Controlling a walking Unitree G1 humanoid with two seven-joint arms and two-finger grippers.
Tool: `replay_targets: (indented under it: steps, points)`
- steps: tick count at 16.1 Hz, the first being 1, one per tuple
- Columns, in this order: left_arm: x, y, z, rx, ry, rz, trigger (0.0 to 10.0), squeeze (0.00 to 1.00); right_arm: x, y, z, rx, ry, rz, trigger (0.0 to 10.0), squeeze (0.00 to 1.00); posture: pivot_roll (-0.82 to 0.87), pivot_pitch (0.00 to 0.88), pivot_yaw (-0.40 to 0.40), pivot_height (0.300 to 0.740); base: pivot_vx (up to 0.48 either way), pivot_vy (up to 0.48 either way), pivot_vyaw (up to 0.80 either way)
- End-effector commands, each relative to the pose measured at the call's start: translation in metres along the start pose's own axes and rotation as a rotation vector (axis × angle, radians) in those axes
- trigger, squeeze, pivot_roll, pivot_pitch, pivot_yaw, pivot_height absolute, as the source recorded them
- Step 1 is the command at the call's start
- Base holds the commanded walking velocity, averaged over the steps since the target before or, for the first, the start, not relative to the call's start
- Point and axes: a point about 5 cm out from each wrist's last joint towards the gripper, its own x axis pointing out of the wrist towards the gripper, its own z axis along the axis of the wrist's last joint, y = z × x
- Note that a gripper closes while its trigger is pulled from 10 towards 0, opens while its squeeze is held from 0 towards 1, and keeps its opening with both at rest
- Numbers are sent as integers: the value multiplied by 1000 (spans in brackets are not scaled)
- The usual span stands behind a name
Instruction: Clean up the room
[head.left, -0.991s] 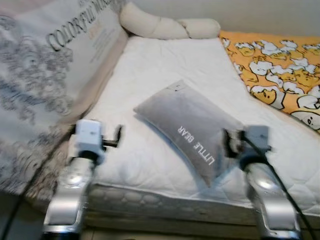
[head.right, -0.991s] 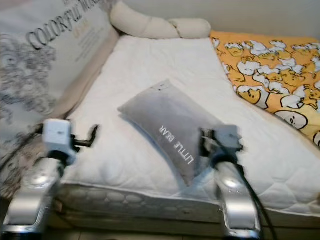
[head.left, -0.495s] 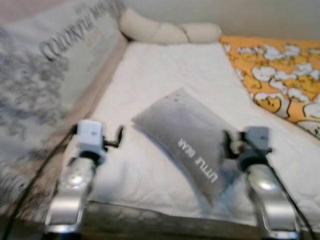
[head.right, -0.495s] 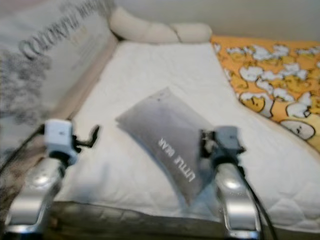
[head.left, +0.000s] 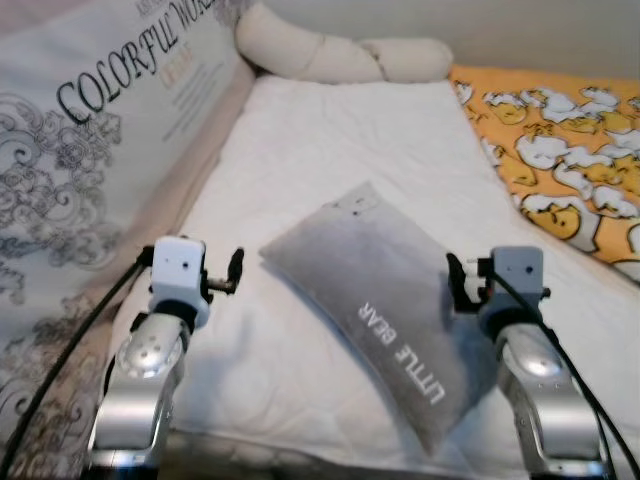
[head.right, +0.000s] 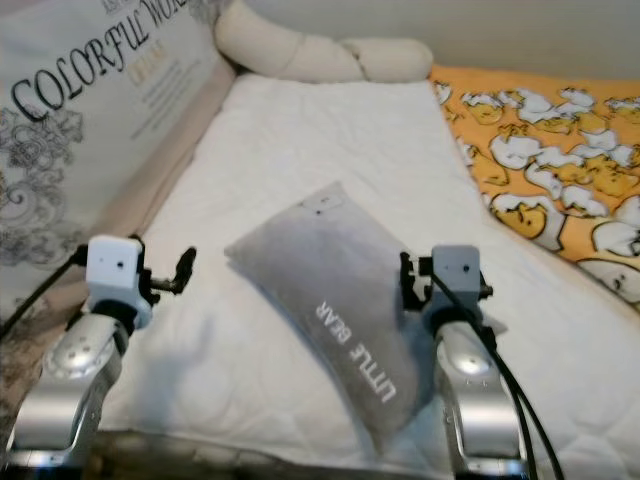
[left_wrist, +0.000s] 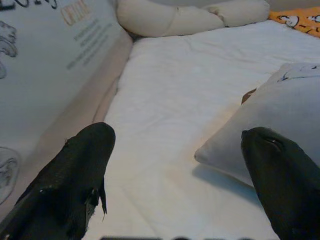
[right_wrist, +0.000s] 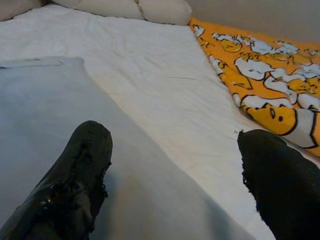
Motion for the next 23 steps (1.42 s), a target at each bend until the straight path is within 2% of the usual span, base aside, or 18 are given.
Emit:
replay_targets:
  steps: [1,4,5,7,8,10,12,14,16,18,23]
  points:
    - [0,-5,-1,15,4,-25,10000,0,2,-11,-1,4,1,-28,10000,0,74,0,14,740,0,0,0]
    - [14,-7,-4,94,43,-106,10000,0,25,-23,7,-51,-15,-22,10000,0,74,0,17,740,0,0,0]
    - [23,-10,-4,138,59,-166,10000,0,37,-28,12,-88,-21,-15,10000,0,76,0,15,740,0,0,0]
    - [38,-11,0,195,69,-199,10000,0,52,-38,19,-134,-22,-28,10000,0,76,0,9,740,0,0,0]
    - [42,-9,5,184,54,-190,10000,0,55,-40,23,-139,-33,-25,10000,0,76,0,8,740,0,0,0]
    - [43,-9,7,169,45,-153,10000,0,54,-36,21,-130,-33,-18,10000,0,76,0,6,740,0,0,0]
    - [40,-14,7,116,10,-108,10000,0,46,-26,10,-103,-20,-15,10000,0,76,0,5,740,0,0,0]
    - [33,-21,2,83,22,-96,10000,0,36,-18,4,-75,-23,-21,10000,0,74,0,10,740,0,0,0]
    - [26,-26,-1,42,20,-67,10000,0,28,-17,2,-47,-35,-35,10000,0,74,0,5,740,0,0,0]
    - [25,-29,-3,48,29,-68,10000,0,27,-20,1,-40,-35,-51,10000,0,71,0,6,740,0,0,0]
    - [25,-34,-3,60,27,-84,10000,0,32,-26,8,-62,-48,-59,10000,0,69,0,-3,740,0,0,0]
